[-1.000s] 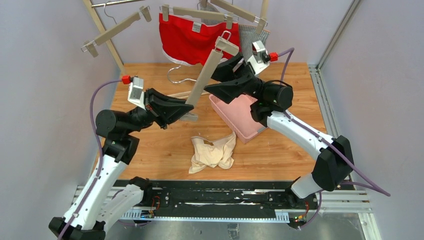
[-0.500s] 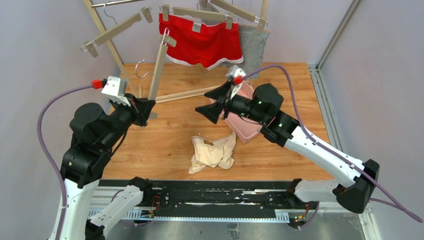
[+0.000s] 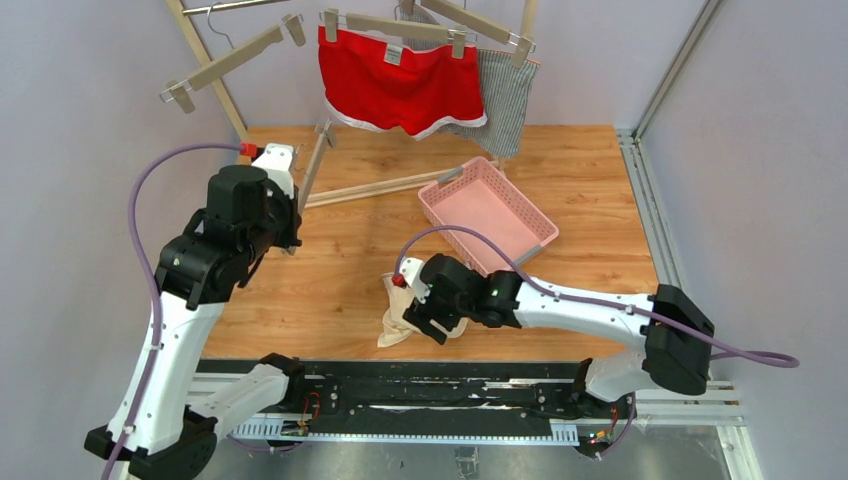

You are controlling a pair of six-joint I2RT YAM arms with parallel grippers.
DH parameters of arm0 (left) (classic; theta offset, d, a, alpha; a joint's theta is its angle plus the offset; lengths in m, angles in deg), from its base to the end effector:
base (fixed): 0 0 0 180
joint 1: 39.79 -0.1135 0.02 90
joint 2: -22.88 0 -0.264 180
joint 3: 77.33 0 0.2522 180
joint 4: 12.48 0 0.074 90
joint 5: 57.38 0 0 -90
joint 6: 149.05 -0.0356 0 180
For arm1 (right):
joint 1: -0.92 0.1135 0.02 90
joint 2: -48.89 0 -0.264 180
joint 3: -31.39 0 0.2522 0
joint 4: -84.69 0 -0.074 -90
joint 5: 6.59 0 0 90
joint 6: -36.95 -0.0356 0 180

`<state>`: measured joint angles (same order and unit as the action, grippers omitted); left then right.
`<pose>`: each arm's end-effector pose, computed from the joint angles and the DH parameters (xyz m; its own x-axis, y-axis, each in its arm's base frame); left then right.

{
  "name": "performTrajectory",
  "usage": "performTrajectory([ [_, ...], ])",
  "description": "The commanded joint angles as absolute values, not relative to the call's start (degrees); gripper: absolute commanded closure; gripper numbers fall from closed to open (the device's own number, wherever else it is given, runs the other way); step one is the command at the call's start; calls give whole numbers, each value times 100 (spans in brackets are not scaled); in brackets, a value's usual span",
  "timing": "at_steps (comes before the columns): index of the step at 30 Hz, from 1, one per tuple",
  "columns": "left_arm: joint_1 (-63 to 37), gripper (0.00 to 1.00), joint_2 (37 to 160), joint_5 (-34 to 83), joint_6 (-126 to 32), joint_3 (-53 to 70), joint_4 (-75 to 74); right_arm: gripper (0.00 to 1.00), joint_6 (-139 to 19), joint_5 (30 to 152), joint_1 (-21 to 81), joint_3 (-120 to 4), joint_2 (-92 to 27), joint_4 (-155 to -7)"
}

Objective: Remove the underwear clipped to the hanger

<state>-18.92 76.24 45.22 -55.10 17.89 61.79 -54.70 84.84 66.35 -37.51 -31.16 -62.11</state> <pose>0.1355 -0.0434 0.4353 -0.5117 0.1232 -0.8503 0.1407 0.9883 0.0585 0.1240 0.2734 0.2482 -0.3169 -0.6240 -0.7143 -0.9078 0.4176 0.0380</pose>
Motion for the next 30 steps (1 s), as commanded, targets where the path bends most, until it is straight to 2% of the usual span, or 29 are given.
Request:
performTrajectory([
  [1, -1932, 100, 8021, 4485, -5860, 2476, 6266, 26, -5615, 8417, 6903, -3881, -3505, -6422],
  [6, -2226, 100, 8520, 3958, -6035, 3001, 6294, 25, -5347, 8178, 7069, -3982, -4107, -6582],
  [11, -3146, 100, 8867, 2540, -5971, 3316, 6012, 25, -5256, 8337, 7070, -4067, -4476, -6866],
  [14, -3214, 100, 9023, 2504, -5951, 3586, 6008, 26, -5393, 8409, 7058, -4129, -4758, -6882],
  [16, -3223, 100, 9098, 2545, -5942, 3731, 6008, 41, -5536, 8579, 7013, -4162, -4974, -6891],
  [17, -3229, 100, 9144, 2584, -5938, 3808, 6010, 57, -5624, 8686, 6968, -4179, -5079, -6878],
  [18, -3238, 100, 9195, 2593, -5940, 3897, 6008, 79, -5701, 8792, 6913, -4223, -5167, -6854],
  [19, -3267, 100, 9257, 2596, -5935, 4001, 6020, 96, -5781, 8886, 6866, -4240, -5222, -6842],
  [20, -3293, 100, 9330, 2590, -5944, 4118, 6051, 99, -5833, 8958, 6820, -4247, -5242, -6837],
  [24, -3426, 100, 9727, 2439, -5997, 4740, 6316, 99, -5894, 8931, 6708, -4284, -4907, -6720],
  [30, -3903, 100, 10324, 2104, -5984, 5747, 6735, 99, -5690, 7733, 6549, -4670, -3509, -6033],
])
